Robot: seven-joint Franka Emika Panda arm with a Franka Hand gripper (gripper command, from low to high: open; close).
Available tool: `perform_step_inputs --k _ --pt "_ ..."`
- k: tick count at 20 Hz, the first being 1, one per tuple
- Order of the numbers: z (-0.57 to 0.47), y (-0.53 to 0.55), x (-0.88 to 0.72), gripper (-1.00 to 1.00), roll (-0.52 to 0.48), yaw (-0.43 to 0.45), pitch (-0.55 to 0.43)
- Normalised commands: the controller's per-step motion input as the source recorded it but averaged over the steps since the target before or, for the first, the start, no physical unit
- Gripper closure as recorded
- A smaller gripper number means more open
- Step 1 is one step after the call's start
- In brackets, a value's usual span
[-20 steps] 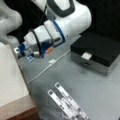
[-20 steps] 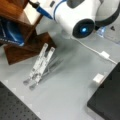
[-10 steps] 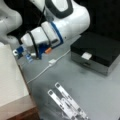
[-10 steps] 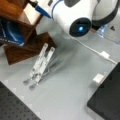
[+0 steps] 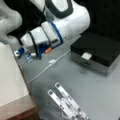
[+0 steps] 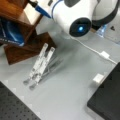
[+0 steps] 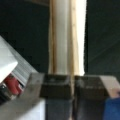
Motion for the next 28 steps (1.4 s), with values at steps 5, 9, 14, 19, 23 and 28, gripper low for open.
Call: perform_step_inputs --k 5,9,14,19,23,28 --pt "0.05 -0.06 0.05 -1.00 -0.021 0.049 0.010" --pt "0.06 -0.07 0.07 -1.00 -0.006 0.048 0.010" --pt "0.06 -0.07 0.09 -1.00 -0.014 0.049 0.011" --pt "0.05 -0.08 0.10 -1.00 0.003 0.042 0.002" --pt "0.06 -0.11 0.11 -1.00 -0.020 0.034 0.016" --pt "0.11 -0.21 0.07 -1.00 -0.079 0.023 0.056"
